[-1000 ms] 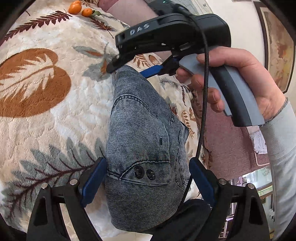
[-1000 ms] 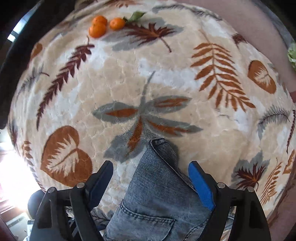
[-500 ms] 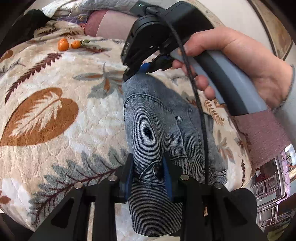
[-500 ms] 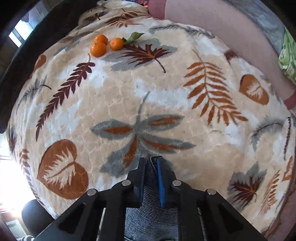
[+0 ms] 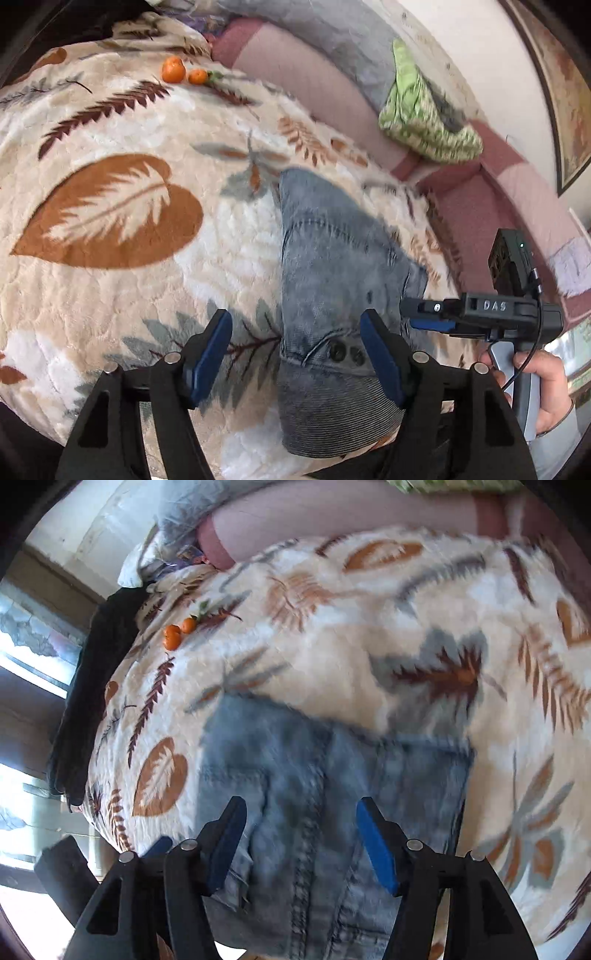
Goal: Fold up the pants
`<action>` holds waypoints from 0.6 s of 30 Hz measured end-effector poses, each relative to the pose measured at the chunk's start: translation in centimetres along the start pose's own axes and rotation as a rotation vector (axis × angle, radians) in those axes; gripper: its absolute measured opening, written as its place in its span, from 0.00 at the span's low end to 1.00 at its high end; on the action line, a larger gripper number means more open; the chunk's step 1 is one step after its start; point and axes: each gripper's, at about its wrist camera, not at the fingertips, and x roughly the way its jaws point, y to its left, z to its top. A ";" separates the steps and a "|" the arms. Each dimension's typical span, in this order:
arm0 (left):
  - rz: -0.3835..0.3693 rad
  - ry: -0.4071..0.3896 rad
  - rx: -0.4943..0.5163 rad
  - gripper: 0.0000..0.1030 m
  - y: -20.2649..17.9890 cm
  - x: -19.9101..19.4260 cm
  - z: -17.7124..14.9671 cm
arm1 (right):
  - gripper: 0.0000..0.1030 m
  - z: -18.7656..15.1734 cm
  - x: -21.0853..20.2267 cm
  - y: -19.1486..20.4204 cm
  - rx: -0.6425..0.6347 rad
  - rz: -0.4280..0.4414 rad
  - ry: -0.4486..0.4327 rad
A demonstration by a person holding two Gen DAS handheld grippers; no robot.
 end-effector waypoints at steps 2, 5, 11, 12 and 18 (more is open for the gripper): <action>0.030 0.025 0.017 0.71 -0.2 1.5 -0.9 | 0.59 -1.6 0.3 -2.5 0.056 0.061 -0.031; 0.066 -0.079 0.102 0.71 -1.5 -0.1 -0.9 | 0.59 -2.6 -3.3 -3.2 0.088 0.150 -0.125; -0.041 -0.028 0.028 0.71 -1.6 0.0 1.9 | 0.67 -4.5 -4.4 -8.2 0.188 0.201 -0.173; -0.070 0.002 0.003 0.72 -1.4 0.3 2.2 | 0.67 -4.8 -3.6 -9.3 0.227 0.249 -0.155; -0.094 0.152 -0.035 0.77 -1.6 3.5 2.6 | 0.68 -4.3 0.2 -9.9 0.251 0.418 -0.101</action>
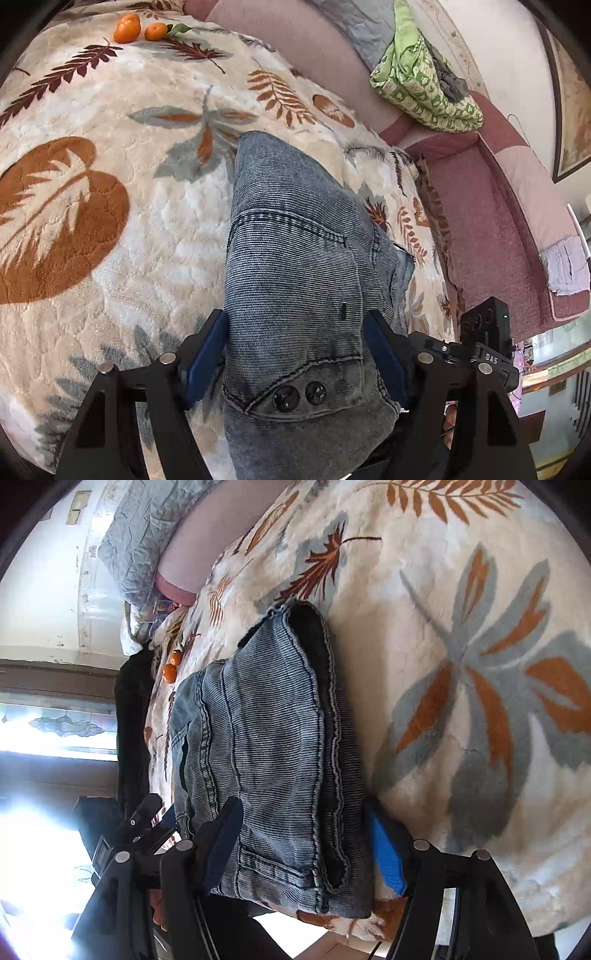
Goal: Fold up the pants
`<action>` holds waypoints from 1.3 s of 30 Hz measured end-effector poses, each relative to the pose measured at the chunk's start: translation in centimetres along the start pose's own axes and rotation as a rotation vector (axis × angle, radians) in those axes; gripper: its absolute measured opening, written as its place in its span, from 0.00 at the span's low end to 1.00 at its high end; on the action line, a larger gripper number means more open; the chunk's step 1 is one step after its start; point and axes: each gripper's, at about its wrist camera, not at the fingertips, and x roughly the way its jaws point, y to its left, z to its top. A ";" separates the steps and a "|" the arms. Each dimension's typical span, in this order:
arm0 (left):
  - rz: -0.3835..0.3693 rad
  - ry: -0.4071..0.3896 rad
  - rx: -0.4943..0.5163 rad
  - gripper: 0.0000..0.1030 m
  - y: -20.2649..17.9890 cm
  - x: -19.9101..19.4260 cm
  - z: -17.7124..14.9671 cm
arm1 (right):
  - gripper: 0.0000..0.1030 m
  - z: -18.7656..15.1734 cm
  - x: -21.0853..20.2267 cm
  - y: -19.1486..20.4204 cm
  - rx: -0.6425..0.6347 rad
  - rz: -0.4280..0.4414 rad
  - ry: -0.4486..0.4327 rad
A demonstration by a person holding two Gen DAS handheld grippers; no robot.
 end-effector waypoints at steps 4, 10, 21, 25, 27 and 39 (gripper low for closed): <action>-0.042 0.028 -0.026 0.77 0.8 1.3 -0.3 | 0.69 0.2 0.7 -0.9 0.038 0.063 0.011; 0.053 -0.019 0.108 0.69 -1.1 1.1 -1.5 | 0.68 -0.8 -0.1 0.4 -0.018 0.048 -0.001; 0.242 -0.100 0.295 0.49 -3.3 0.8 -3.1 | 0.58 -1.0 1.6 3.2 -0.174 -0.211 0.014; 0.284 -0.130 0.352 0.45 -4.3 0.8 -3.7 | 0.46 -1.4 1.3 3.9 -0.203 -0.263 -0.004; 0.290 -0.135 0.360 0.44 -4.4 0.7 -3.8 | 0.43 -1.5 1.2 4.1 -0.206 -0.274 -0.009; 0.280 -0.170 0.365 0.29 -5.0 -0.8 -4.0 | 0.23 -2.3 0.6 6.2 -0.243 -0.279 -0.080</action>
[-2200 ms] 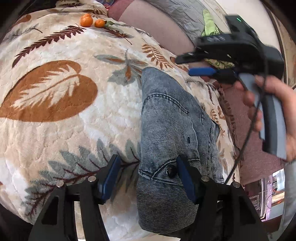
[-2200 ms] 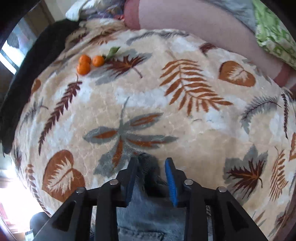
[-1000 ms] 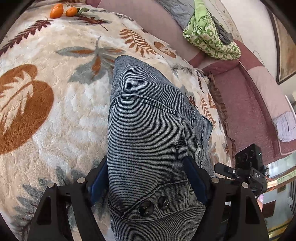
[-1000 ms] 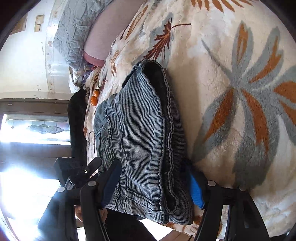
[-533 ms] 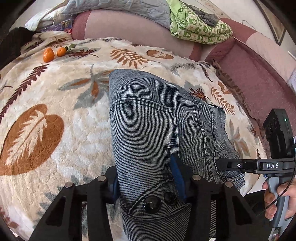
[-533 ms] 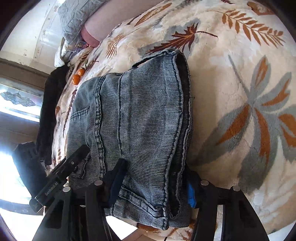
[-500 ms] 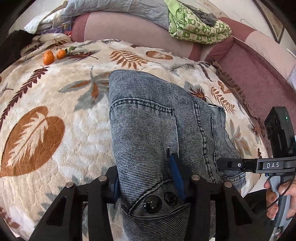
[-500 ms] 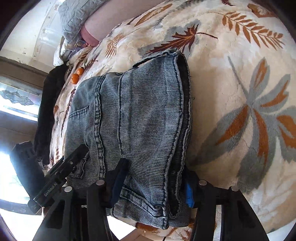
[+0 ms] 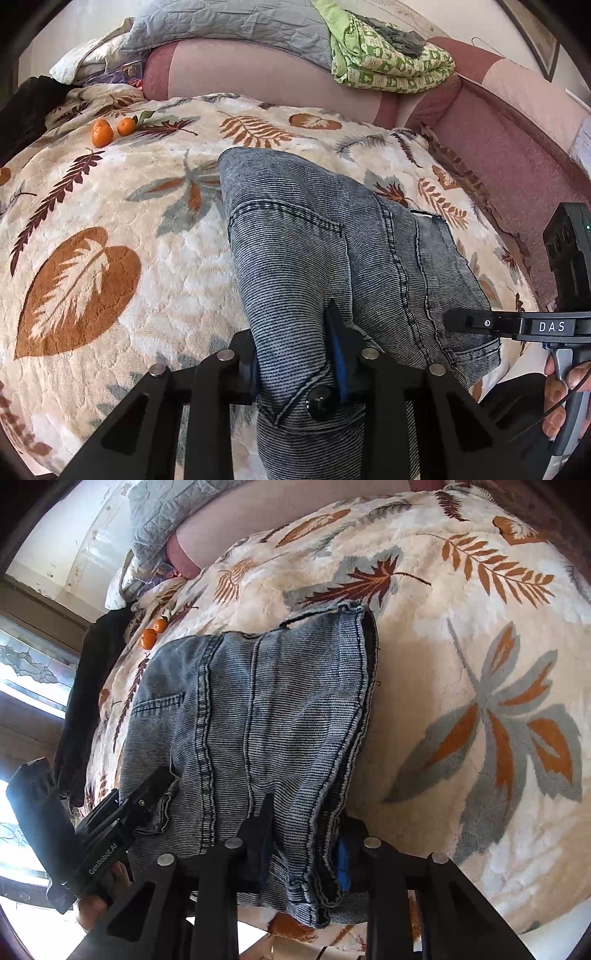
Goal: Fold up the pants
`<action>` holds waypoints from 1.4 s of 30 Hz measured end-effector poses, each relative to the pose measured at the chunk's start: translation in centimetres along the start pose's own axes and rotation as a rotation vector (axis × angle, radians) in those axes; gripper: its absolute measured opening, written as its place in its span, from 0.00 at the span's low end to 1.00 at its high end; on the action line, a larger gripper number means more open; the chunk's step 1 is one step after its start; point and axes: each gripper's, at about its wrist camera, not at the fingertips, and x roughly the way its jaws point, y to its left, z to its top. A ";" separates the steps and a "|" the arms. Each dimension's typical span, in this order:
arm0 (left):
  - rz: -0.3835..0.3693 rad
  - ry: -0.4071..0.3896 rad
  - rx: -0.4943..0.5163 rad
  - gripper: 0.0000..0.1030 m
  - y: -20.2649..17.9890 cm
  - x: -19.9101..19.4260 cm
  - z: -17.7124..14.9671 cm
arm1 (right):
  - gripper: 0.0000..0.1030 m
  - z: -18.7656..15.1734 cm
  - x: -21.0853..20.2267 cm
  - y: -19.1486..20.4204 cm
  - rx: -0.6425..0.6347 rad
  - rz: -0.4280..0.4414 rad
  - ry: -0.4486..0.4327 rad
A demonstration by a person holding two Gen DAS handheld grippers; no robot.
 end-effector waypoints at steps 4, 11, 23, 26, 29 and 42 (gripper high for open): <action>0.006 -0.084 0.013 0.27 0.0 -3.2 1.7 | 0.20 0.2 -2.6 2.5 -0.052 0.061 -0.072; 0.065 -0.250 -0.012 0.27 3.5 -5.7 8.3 | 0.20 6.8 -4.0 8.1 -0.162 0.146 -0.200; 0.295 -0.034 -0.221 0.82 10.6 -1.5 4.3 | 0.60 5.9 3.7 5.8 -0.163 -0.054 -0.124; 0.343 -0.104 -0.150 0.82 7.8 -4.8 2.8 | 0.72 3.3 0.0 6.4 -0.180 -0.064 -0.235; 0.383 -0.157 -0.079 0.84 4.9 -7.1 1.5 | 0.82 0.6 -2.4 7.5 -0.220 -0.101 -0.300; 0.443 -0.186 0.005 0.85 -1.0 -11.7 0.2 | 0.93 -4.9 -6.2 12.0 -0.419 -0.329 -0.365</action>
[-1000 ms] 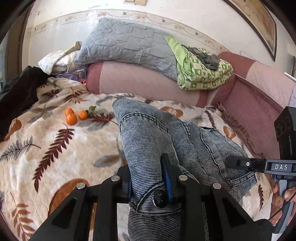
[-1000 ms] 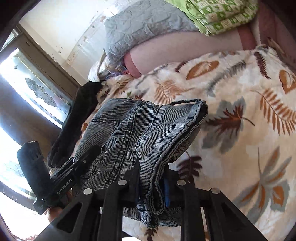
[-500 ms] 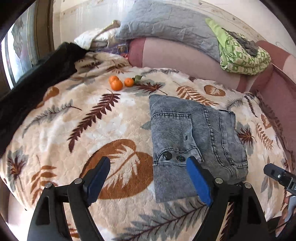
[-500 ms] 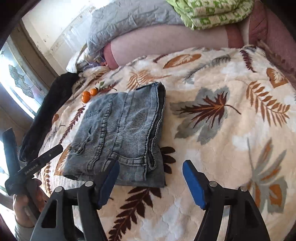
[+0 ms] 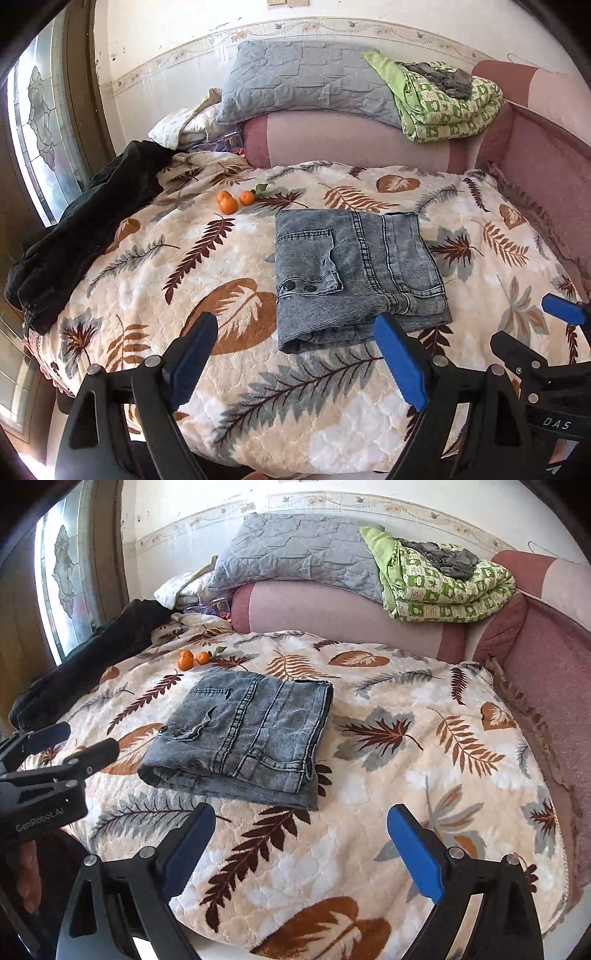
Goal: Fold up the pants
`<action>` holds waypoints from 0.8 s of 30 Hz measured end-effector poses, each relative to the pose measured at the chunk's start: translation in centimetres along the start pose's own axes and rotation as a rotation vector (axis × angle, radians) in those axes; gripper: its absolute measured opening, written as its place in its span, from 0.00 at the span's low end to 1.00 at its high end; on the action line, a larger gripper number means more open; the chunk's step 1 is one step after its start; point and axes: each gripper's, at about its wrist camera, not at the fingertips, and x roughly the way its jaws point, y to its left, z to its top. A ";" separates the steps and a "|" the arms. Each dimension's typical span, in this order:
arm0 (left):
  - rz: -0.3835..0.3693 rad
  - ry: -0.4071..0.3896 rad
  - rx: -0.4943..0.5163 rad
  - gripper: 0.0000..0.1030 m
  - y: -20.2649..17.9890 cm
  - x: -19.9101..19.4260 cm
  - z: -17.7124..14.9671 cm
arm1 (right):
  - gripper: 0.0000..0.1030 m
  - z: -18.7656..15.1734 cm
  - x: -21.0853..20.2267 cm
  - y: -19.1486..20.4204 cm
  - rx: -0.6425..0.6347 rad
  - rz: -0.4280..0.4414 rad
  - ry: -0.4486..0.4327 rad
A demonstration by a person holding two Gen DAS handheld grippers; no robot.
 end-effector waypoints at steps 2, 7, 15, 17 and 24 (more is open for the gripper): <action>0.001 -0.005 -0.012 0.85 0.1 -0.7 0.2 | 0.93 -0.1 -0.3 -0.1 0.011 0.000 0.008; -0.034 -0.010 -0.037 0.86 0.3 -1.7 0.5 | 0.95 0.8 -1.3 -0.6 0.067 0.005 0.011; -0.077 0.022 -0.070 0.86 0.4 -1.9 0.8 | 0.98 0.9 -0.9 -0.5 0.099 0.000 0.073; -0.083 0.020 -0.075 0.86 0.6 -2.1 1.0 | 0.98 0.9 -1.0 -0.4 0.094 -0.006 0.076; -0.119 0.007 -0.114 0.96 1.2 -2.4 1.4 | 0.98 0.9 -1.0 -0.2 0.086 -0.012 0.084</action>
